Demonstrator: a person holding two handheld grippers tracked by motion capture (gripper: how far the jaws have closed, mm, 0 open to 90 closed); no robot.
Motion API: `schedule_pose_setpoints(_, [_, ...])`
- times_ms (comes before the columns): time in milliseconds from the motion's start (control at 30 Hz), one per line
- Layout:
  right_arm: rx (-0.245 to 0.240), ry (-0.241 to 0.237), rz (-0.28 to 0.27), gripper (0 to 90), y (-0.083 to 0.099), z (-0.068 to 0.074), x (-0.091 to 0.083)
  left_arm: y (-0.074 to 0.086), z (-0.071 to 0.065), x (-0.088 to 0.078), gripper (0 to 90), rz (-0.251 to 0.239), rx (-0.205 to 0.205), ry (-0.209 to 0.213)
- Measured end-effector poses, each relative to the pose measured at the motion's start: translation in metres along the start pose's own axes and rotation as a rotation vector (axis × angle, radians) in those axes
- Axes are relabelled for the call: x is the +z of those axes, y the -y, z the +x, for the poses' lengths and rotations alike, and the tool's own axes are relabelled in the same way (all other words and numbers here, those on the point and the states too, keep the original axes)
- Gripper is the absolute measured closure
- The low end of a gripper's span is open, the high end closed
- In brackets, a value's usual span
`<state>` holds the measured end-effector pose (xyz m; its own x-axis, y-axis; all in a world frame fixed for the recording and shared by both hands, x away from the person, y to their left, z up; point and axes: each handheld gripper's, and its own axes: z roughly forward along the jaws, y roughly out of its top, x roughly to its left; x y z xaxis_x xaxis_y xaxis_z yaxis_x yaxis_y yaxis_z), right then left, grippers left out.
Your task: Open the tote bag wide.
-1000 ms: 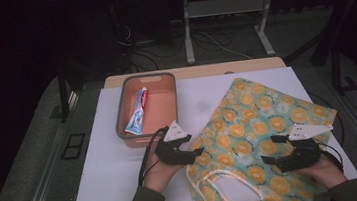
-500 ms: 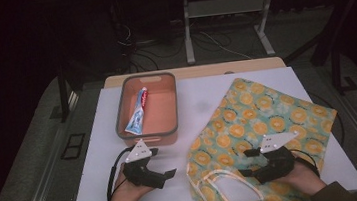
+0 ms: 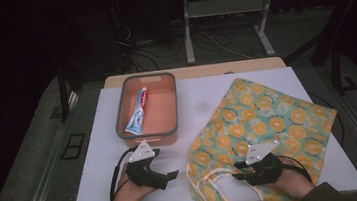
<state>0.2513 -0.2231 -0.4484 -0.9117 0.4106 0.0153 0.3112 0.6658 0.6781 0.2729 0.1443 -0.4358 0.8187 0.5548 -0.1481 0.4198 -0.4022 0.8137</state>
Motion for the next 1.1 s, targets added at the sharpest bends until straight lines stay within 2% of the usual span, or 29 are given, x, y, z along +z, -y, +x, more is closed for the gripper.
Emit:
schedule_pose_setpoints(33, [-0.006, -0.009, -0.002, 75.0, 0.000, 0.001, 0.000, 0.000, 0.000, 0.000, 0.0, 0.001, 0.001, 0.000])
schedule_pose_setpoints(67, [-0.006, -0.009, -0.002, 75.0, 0.000, 0.001, 0.000, 0.000, 0.000, 0.000, 0.0, 0.002, 0.001, 0.000])
schedule_pose_setpoints(100, [-0.009, -0.010, -0.002, 82.2, -0.001, 0.001, 0.001, 0.000, 0.000, 0.000, 0.0, 0.004, 0.002, 0.001])
schedule_pose_setpoints(233, [0.002, 0.000, 0.004, 89.0, -0.002, -0.001, 0.001, 0.000, 0.000, 0.001, 0.1, 0.009, 0.004, 0.005])
schedule_pose_setpoints(367, [0.020, 0.007, 0.002, 89.4, -0.004, -0.003, 0.001, -0.001, 0.000, -0.001, 0.4, 0.002, 0.002, 0.007])
schedule_pose_setpoints(500, [0.037, 0.024, -0.027, 89.4, -0.014, -0.012, 0.002, -0.002, 0.000, -0.003, 0.5, -0.007, 0.006, -0.001])
schedule_pose_setpoints(733, [0.054, 0.062, -0.060, 89.4, -0.035, -0.034, 0.012, -0.003, 0.002, -0.007, 0.7, -0.023, 0.005, -0.009])
schedule_pose_setpoints(867, [0.079, 0.082, -0.084, 89.4, -0.047, -0.050, 0.021, -0.003, 0.002, -0.008, 0.7, -0.027, 0.006, -0.010])
schedule_pose_setpoints(900, [0.078, 0.094, -0.076, 89.4, -0.051, -0.056, 0.029, -0.004, 0.002, -0.009, 0.7, -0.028, 0.006, -0.010])
schedule_pose_setpoints(1033, [0.080, 0.116, -0.058, 89.4, -0.052, -0.062, 0.040, -0.004, 0.002, -0.009, 0.7, -0.027, 0.007, -0.011])
schedule_pose_setpoints(1100, [0.097, 0.116, -0.048, 88.8, -0.051, -0.066, 0.047, -0.003, 0.003, -0.009, 0.7, -0.025, 0.005, -0.012])
